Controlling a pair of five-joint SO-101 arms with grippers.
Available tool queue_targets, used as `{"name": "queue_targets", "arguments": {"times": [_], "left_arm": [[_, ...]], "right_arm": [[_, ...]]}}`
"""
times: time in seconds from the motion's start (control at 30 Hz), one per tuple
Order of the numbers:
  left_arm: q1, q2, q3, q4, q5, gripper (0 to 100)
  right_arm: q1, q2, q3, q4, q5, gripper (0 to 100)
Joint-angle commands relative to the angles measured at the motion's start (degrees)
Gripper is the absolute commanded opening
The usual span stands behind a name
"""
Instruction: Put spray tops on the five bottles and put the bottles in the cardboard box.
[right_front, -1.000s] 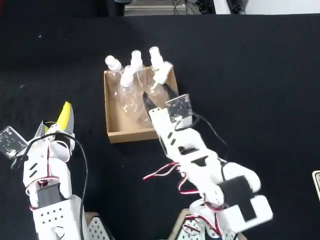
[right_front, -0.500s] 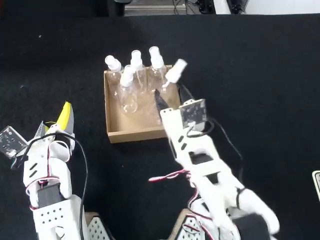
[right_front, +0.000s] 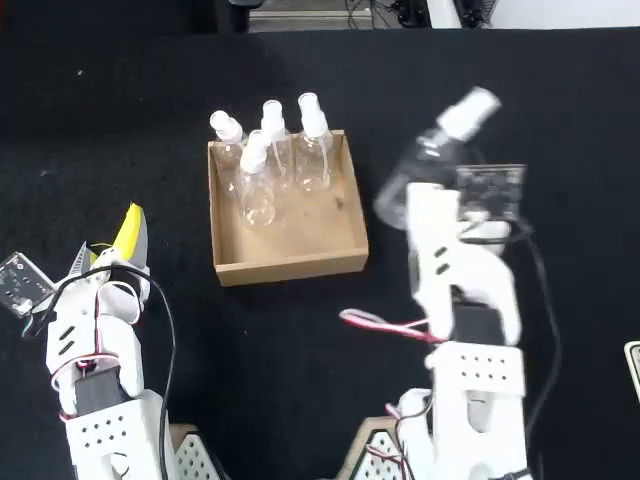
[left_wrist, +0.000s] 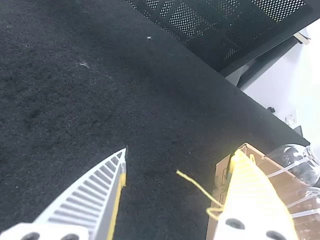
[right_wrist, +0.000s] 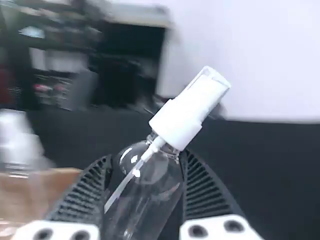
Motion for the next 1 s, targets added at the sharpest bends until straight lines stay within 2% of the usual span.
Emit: {"name": "queue_targets", "arguments": {"times": [0.0,0.27,0.53,0.73,0.97], "left_arm": [[0.2,-0.7,1.3,-1.5,-0.6,31],[0.2,-0.7,1.3,-1.5,-0.6,31],[0.2,-0.7,1.3,-1.5,-0.6,31],[0.2,-0.7,1.3,-1.5,-0.6,31],[0.3,-0.7,1.3,-1.5,-0.6,31]], "right_arm": [[10.4,0.0,-2.9,0.7,0.4,1.2],[19.9,18.7,-7.3,-1.7,7.6,1.2],[23.6,38.5,-8.3,-26.0,10.5,1.1],[26.7,48.0,-11.6,-27.5,10.5,1.1],[27.6,48.0,-16.3,-27.5,10.5,1.1]]}}
